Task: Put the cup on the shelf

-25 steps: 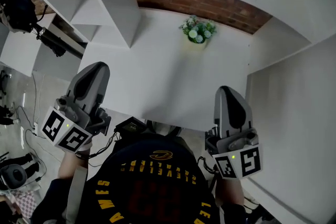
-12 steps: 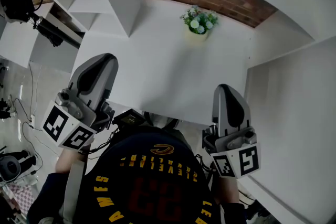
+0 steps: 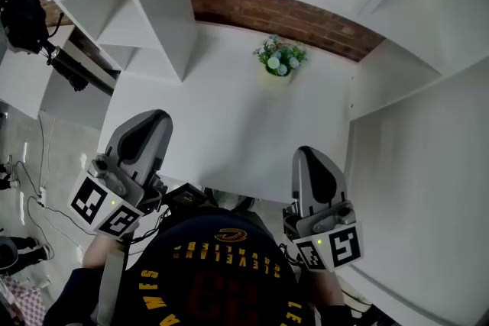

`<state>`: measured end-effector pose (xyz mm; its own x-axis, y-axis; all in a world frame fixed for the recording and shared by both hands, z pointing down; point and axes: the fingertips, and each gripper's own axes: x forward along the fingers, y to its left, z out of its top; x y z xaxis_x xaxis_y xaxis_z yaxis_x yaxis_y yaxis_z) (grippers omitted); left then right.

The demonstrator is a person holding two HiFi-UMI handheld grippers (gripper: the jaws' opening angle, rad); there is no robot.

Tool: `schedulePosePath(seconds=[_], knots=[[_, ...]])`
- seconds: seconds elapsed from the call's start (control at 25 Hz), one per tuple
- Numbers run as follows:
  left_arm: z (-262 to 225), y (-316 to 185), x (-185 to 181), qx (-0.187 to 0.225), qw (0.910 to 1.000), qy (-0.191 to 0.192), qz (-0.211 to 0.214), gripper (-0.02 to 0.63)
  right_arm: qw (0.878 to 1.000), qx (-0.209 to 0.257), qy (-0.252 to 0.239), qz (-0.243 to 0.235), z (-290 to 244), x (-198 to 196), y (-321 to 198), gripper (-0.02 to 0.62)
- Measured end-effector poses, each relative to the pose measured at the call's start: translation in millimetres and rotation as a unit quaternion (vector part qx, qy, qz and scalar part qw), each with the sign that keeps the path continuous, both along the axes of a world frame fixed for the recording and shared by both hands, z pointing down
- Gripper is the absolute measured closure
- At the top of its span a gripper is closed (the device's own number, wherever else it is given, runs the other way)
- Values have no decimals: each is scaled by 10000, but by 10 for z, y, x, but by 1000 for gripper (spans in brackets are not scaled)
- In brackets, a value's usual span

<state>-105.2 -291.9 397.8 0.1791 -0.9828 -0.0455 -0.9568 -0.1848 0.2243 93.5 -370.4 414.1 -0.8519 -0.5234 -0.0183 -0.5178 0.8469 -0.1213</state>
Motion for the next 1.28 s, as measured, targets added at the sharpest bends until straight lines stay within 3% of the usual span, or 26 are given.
schedulePosePath(seconds=[1.28], knots=[[-24,-289,-50,-114,9999,66,-58,575,9999,-83,-63,-5,-14,-19,-266,598]])
